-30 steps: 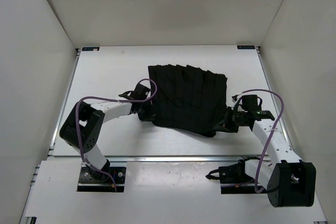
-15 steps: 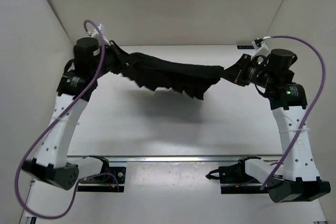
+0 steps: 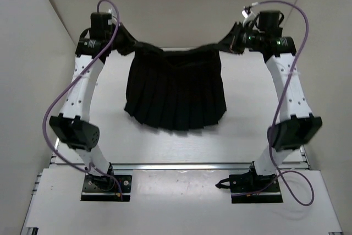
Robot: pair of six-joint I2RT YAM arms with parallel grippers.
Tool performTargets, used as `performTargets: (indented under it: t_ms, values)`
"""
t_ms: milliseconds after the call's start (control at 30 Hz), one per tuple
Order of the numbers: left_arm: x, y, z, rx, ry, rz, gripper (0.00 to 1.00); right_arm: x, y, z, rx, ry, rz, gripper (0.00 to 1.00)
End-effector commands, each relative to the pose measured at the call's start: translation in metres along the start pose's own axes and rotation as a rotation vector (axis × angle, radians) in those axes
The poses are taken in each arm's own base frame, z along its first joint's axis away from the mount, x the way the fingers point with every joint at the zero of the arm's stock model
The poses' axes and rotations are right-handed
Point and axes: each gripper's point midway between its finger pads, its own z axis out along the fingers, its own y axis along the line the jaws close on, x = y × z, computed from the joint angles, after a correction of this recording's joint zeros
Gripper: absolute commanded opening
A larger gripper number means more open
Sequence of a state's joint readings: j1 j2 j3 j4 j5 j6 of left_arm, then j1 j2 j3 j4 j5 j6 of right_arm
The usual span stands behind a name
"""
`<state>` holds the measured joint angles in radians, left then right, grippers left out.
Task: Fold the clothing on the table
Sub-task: Fold the skirt
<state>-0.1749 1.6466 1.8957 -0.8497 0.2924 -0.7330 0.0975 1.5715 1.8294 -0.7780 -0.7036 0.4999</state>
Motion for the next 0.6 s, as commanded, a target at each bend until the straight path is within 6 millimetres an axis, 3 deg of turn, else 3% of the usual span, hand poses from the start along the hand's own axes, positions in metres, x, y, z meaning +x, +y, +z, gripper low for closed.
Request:
performTargets:
  t_ms: [0, 33, 67, 100, 133, 233, 300, 333, 400, 433, 467, 533, 567]
  values:
    - [-0.063, -0.053, -0.044, 0.140, -0.166, 0.035, 0.00, -0.066, 0.066, -0.020, -0.130, -0.150, -0.152, 0.00]
    - [-0.076, -0.060, -0.049, 0.169, -0.187, 0.021, 0.00, -0.083, 0.075, -0.025, -0.151, -0.175, -0.158, 0.00]
    - [-0.082, -0.068, -0.056, 0.197, -0.207, 0.030, 0.00, -0.088, 0.083, -0.027, -0.187, -0.170, -0.142, 0.00]
    - [-0.082, -0.064, -0.055, 0.187, -0.205, 0.018, 0.00, -0.088, 0.082, -0.031, -0.194, -0.161, -0.127, 0.00]
    - [-0.082, -0.065, -0.060, 0.189, -0.221, 0.030, 0.00, -0.087, 0.074, -0.032, -0.182, -0.158, -0.121, 0.00]
    - [-0.044, -0.042, -0.044, 0.164, -0.140, 0.030, 0.00, -0.053, 0.031, -0.018, -0.120, -0.087, -0.049, 0.00]
    - [0.006, -0.001, -0.022, 0.089, -0.038, 0.017, 0.00, -0.002, -0.016, -0.004, -0.073, -0.004, 0.065, 0.00]
    - [0.018, 0.009, -0.018, 0.070, -0.023, 0.017, 0.00, 0.010, -0.027, -0.004, -0.058, 0.001, 0.087, 0.00]
    - [0.083, 0.060, -0.004, 0.006, 0.075, -0.013, 0.05, 0.076, -0.071, 0.001, -0.006, 0.068, 0.190, 0.00]
    - [0.127, 0.095, 0.004, -0.046, 0.167, -0.050, 0.06, 0.094, -0.082, 0.003, 0.014, 0.086, 0.212, 0.00]
    - [0.142, 0.103, 0.004, -0.038, 0.183, -0.059, 0.07, 0.125, -0.109, 0.000, 0.058, 0.114, 0.272, 0.00]
    - [0.208, 0.159, 0.004, -0.133, 0.294, -0.109, 0.06, 0.191, -0.149, -0.003, 0.171, 0.205, 0.345, 0.00]
    - [0.230, 0.169, 0.004, -0.153, 0.347, -0.084, 0.08, 0.211, -0.157, -0.007, 0.217, 0.249, 0.348, 0.00]
